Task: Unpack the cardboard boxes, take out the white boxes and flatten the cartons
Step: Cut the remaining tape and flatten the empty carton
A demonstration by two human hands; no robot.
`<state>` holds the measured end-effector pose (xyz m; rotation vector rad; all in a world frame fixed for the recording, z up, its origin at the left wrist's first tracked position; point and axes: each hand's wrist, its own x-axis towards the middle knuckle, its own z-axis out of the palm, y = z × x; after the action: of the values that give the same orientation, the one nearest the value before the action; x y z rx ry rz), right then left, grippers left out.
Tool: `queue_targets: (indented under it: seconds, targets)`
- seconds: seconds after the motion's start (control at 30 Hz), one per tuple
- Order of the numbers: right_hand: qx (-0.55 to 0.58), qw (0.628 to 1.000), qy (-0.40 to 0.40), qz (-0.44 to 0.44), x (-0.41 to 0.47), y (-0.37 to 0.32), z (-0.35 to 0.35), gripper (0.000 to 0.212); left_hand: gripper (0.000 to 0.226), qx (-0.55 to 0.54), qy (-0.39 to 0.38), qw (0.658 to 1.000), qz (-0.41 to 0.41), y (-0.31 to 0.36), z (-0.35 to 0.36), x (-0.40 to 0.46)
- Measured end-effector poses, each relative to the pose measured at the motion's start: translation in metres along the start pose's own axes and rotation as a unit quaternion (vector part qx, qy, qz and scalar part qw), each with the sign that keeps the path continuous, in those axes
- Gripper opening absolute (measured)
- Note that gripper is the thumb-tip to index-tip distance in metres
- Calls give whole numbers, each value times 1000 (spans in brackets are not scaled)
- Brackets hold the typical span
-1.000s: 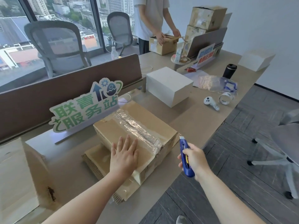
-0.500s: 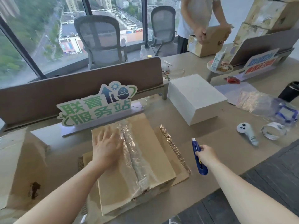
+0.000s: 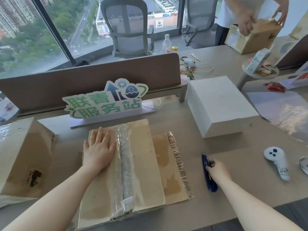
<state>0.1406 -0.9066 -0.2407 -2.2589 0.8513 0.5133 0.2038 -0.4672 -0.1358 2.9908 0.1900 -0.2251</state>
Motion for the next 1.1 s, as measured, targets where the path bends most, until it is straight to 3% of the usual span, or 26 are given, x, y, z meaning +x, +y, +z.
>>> queue_targets:
  seconds: [0.07, 0.13, 0.23, 0.33, 0.47, 0.63, 0.7, 0.87, 1.1]
  targets:
    - [-19, 1000, 20, 12, -4, -6, -2, 27, 60, -5, 18, 1000, -2, 0, -2, 1]
    - [-21, 995, 92, -17, -14, -25, -5, 30, 60, -16, 39, 999, -4, 1, -7, 4]
    - [32, 972, 155, -173, -36, -86, -2, 17, 59, -61, 47, 997, -27, 4, -17, 18]
    - [86, 929, 143, -330, -65, -167, 9, 21, 55, -84, 1, 996, -34, 8, -24, 36]
    - [29, 872, 91, -481, -89, -257, 44, 37, 39, -142, -21, 989, -44, 8, -26, 51]
    - [-152, 888, -43, -432, -74, -308, 84, 50, 27, -231, 50, 970, -47, 3, -17, 50]
    - [-171, 891, -33, -419, -66, -309, 95, 41, 24, -247, 72, 965, -44, 3, -15, 49]
    - [-13, 884, 46, -466, -67, -299, 99, 14, 17, -266, 101, 957, -53, 5, -14, 53]
    - [-102, 900, 52, -421, -72, -310, 99, 12, 20, -254, 63, 963, -59, 4, -15, 59]
